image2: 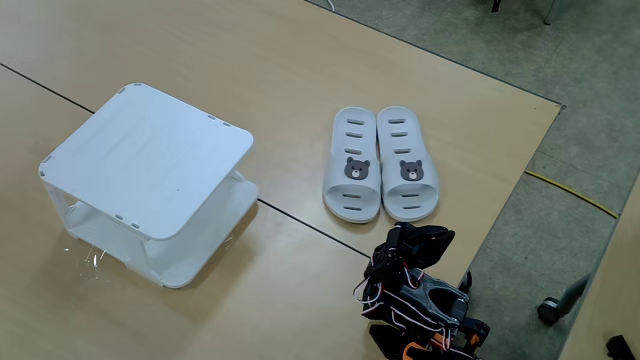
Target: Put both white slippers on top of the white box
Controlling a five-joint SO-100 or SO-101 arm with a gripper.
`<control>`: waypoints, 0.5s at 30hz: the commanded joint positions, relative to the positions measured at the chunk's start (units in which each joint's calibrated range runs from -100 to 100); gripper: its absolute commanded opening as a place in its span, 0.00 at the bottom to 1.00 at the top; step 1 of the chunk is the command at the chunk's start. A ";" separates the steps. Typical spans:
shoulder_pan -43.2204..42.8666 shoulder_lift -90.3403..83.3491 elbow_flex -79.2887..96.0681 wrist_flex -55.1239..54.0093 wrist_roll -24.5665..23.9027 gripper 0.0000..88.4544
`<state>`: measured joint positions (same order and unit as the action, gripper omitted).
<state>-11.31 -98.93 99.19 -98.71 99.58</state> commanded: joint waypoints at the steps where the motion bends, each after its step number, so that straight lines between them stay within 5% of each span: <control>1: 0.21 0.11 0.54 -0.42 0.42 0.01; 10: -0.37 0.95 0.54 0.35 0.42 0.01; 15: -0.45 16.85 0.81 0.35 0.42 0.01</control>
<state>-11.31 -94.06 99.37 -98.71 99.58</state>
